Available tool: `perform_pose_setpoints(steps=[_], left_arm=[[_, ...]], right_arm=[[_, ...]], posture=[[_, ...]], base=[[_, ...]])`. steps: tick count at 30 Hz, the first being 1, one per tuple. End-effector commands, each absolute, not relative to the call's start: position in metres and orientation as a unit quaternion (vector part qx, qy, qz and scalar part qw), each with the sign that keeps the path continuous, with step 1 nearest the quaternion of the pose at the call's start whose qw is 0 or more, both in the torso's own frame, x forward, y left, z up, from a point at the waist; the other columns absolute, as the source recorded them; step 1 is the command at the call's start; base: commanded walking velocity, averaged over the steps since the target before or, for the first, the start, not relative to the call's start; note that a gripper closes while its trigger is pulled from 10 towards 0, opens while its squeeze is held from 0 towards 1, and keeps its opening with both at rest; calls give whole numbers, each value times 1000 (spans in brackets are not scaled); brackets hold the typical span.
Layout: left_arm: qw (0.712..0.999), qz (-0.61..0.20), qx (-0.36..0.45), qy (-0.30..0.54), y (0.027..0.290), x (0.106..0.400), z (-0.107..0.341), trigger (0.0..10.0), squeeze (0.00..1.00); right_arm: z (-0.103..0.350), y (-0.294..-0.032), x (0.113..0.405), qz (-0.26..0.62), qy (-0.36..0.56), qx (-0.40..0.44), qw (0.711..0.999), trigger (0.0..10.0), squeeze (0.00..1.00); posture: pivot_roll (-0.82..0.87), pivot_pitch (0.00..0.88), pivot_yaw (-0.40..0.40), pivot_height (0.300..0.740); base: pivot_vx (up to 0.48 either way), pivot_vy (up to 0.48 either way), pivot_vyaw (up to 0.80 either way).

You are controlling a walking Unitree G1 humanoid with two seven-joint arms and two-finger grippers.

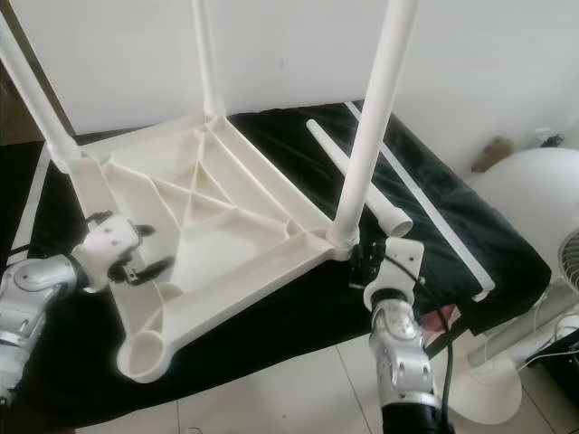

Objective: Building children table

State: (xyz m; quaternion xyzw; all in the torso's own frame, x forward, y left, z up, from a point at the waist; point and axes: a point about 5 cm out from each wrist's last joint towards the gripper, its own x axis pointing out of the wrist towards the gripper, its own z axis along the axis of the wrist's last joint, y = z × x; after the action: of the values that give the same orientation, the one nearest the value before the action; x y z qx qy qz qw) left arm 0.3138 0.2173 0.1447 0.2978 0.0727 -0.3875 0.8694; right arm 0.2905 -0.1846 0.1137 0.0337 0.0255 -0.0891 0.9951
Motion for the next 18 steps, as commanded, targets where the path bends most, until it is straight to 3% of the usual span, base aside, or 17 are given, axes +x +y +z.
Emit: perform_pose_setpoints(steps=[1, 12, 18], left_arm=[[815, -496, 276, 116, 203, 298, 133, 10000, 0], [777, -552, 259, 157, 195, 276, 121, 10000, 0], [763, -584, 238, 144, 174, 266, 124, 10000, 0]], right_arm=[[114, -176, 298, -53, 29, 33, 998, 10000, 0], [108, -170, 319, 38, 55, 5, 998, 10000, 0], [108, -153, 327, 115, 51, 3, 992, 10000, 0]], posture=[[-27, 41, 17, 740], [-14, 38, 12, 740], [-5, 38, 7, 740]], base=[[0, 0, 0], [0, 0, 0], [0, 0, 0]])
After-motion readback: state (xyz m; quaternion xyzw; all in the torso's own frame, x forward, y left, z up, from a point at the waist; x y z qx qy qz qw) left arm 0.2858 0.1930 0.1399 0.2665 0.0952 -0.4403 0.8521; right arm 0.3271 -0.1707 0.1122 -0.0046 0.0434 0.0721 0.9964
